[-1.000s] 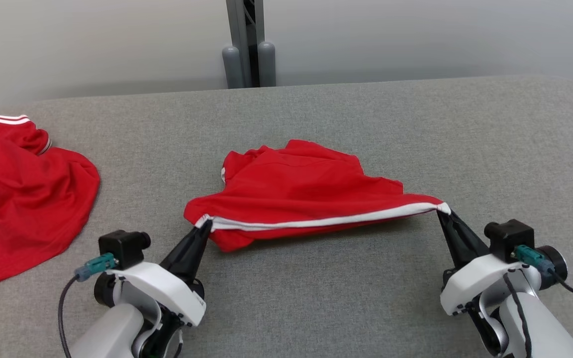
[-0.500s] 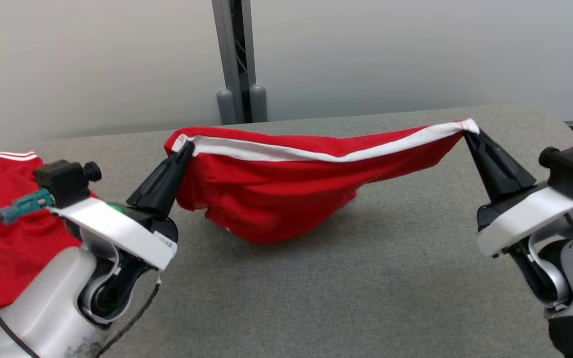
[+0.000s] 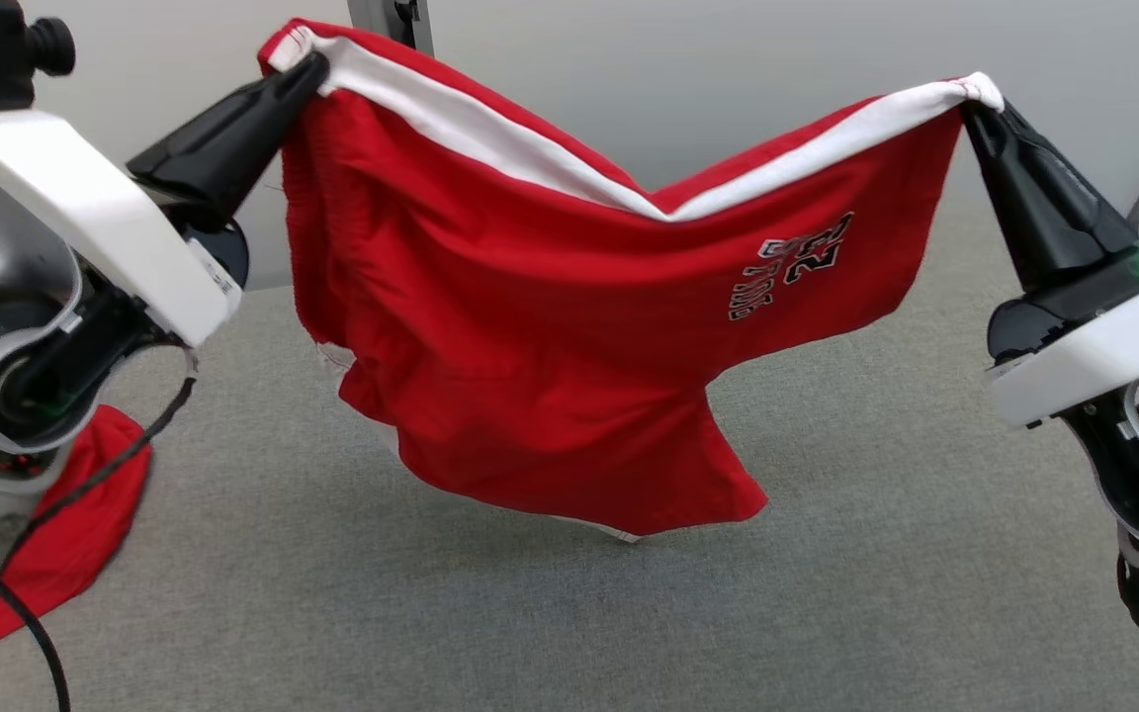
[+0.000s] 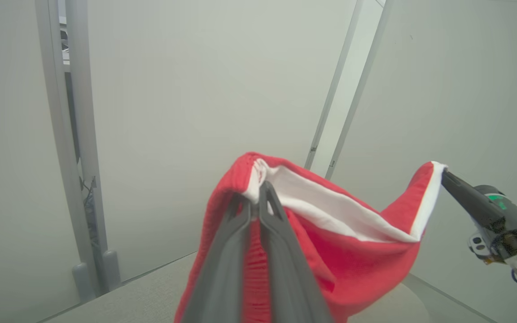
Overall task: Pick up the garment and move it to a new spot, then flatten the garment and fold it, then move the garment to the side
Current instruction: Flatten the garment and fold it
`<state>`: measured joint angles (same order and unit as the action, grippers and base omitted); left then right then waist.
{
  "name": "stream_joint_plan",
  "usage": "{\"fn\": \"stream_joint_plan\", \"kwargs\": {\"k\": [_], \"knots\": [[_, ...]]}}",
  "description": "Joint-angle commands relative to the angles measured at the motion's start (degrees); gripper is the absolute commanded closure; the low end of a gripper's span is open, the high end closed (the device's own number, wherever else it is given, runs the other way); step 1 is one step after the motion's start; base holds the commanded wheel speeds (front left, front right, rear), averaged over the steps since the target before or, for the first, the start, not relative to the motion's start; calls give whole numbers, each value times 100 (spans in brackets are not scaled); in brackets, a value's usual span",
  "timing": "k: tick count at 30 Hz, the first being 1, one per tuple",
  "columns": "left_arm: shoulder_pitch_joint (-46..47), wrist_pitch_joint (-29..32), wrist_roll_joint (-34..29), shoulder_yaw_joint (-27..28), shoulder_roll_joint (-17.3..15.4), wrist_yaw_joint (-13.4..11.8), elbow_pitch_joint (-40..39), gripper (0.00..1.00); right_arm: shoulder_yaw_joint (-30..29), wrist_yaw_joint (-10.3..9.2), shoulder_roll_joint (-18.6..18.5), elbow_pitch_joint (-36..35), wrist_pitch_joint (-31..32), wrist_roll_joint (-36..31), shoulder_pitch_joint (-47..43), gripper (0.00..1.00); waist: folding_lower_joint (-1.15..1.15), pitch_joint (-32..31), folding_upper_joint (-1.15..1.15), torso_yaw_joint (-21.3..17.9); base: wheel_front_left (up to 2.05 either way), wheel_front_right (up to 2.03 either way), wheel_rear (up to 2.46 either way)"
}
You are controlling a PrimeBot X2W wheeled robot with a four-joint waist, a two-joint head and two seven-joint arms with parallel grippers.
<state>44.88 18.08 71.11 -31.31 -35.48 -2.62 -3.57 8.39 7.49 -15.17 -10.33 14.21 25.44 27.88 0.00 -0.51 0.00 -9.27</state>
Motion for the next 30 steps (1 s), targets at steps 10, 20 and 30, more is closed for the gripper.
{"fn": "stream_joint_plan", "kwargs": {"k": [10, 20, 30], "knots": [[1574, 121, -1003, -112, -82, -418, 1425, 100, 240, 0, 370, 1952, -316, -67, 2074, 100, 0, 1178, 0, -351, 0, 0, 0], [3522, -1585, -2521, -279, 368, 48, 2695, 100, -20, -1, 981, 3772, -2026, -639, 4372, 100, 0, 2367, 0, -773, 0, 0, 0], [2685, -2804, -2285, -296, 537, 758, 3959, 100, 828, -1, 1140, 4529, -2792, -241, 3603, 100, 0, 3051, 0, -980, 0, 0, 0]]}}
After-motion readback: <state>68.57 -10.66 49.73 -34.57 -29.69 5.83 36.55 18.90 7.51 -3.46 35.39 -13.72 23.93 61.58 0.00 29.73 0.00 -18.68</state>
